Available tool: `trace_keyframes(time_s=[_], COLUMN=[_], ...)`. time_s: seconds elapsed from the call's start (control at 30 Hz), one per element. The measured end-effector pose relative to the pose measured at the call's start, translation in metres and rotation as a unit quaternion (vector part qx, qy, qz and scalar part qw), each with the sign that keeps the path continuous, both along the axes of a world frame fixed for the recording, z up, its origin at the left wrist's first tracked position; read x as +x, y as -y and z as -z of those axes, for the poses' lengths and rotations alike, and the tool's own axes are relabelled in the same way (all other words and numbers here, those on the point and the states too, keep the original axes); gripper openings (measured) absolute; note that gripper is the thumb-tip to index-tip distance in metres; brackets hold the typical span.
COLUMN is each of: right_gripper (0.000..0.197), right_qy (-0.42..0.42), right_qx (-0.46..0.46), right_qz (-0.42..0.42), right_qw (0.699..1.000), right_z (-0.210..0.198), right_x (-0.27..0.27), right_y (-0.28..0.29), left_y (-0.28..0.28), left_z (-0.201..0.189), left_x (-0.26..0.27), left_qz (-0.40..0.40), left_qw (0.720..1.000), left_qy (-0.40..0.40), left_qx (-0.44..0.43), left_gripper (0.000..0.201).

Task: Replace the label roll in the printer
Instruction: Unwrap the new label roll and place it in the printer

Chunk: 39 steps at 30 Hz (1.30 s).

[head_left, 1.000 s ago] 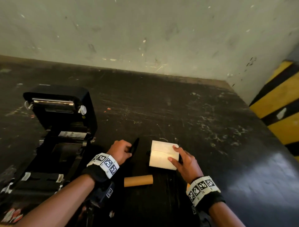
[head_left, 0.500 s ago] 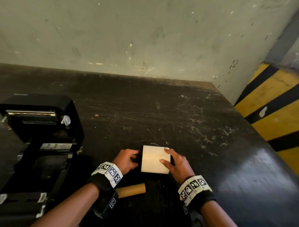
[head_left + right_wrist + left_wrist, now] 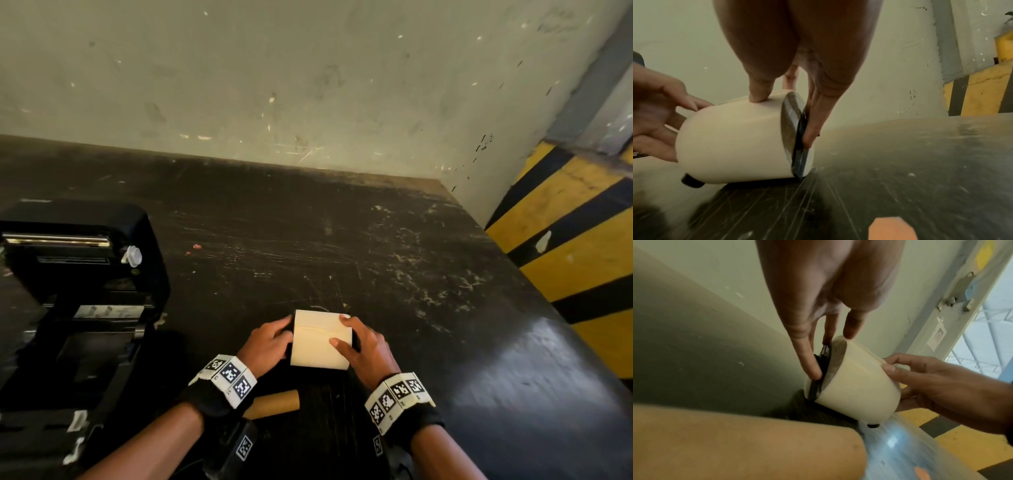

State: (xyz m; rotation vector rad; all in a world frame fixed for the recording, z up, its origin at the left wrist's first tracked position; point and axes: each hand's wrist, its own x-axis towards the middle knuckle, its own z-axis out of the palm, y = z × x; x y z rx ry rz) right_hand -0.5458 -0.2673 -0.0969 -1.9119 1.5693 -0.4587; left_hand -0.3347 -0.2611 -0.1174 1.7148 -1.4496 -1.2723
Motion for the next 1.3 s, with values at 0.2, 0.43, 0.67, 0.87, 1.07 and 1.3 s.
trace_keyframes(time_s=[0.2,0.43,0.67,0.87,1.07,1.3], right_gripper=[0.049,0.050,0.053,0.056,0.057,0.057], right_qy=[0.014,0.022,0.034,0.068,0.106,0.145], right_qx=[-0.011,-0.024,-0.041,-0.022,-0.060,-0.118], right_qz=[-0.001,0.004,0.024,0.028,-0.002,-0.052], right_qw=[1.000,0.999,0.998,0.997,0.993,0.981], right_z=[0.003,0.009,0.014,0.005,-0.032,-0.076], right_x=[-0.002,-0.004,-0.003,0.005,0.037,0.144], right_y=[-0.003,-0.006,-0.012,-0.026,-0.048,-0.076], left_y=[0.000,-0.011,-0.020,-0.030,-0.060,-0.107], left_z=[0.008,0.005,0.004,-0.001,-0.029,-0.081], left_x=[-0.014,-0.015,-0.017,-0.002,0.035,0.143], left_qz=[0.018,0.059,0.079,0.075,0.017,-0.043], left_qw=[0.997,0.984,0.981,0.982,0.981,0.965], left_qy=[0.071,0.151,0.152,0.130,0.081,0.081], left_qx=[-0.007,-0.081,-0.096,-0.116,-0.178,-0.246], left_gripper=[0.061,0.075,0.081,0.080,0.081,0.080])
